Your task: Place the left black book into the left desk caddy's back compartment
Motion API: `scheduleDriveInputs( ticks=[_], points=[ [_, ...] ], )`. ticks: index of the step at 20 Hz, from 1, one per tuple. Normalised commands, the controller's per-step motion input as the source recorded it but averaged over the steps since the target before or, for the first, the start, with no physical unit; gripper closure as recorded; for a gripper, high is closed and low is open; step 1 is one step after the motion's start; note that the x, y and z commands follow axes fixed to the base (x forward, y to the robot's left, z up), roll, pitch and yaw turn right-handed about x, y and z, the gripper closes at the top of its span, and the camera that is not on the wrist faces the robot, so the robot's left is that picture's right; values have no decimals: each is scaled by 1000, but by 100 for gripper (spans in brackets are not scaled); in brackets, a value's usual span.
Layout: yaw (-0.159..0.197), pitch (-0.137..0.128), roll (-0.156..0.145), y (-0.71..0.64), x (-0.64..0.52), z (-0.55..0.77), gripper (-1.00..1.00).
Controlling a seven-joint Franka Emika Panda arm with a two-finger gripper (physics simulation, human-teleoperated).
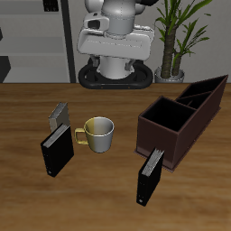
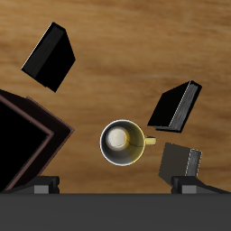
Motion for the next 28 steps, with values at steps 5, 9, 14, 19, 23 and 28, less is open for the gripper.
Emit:
scheduleDriveInputs(
  ticks=[5,9,14,19,23,28],
  points=[
    [-37,-15,-14,186,329,175,-100],
    [-21,-6,3,183,226,105,-100],
    [-18,-2,1,298,287,97,-100],
    [7,-11,14,416,245,-4,-100],
    [-5,-7,10,242,247,-33,-100],
    [-12,-12,-14,158,366,-32,-100]
  ],
)
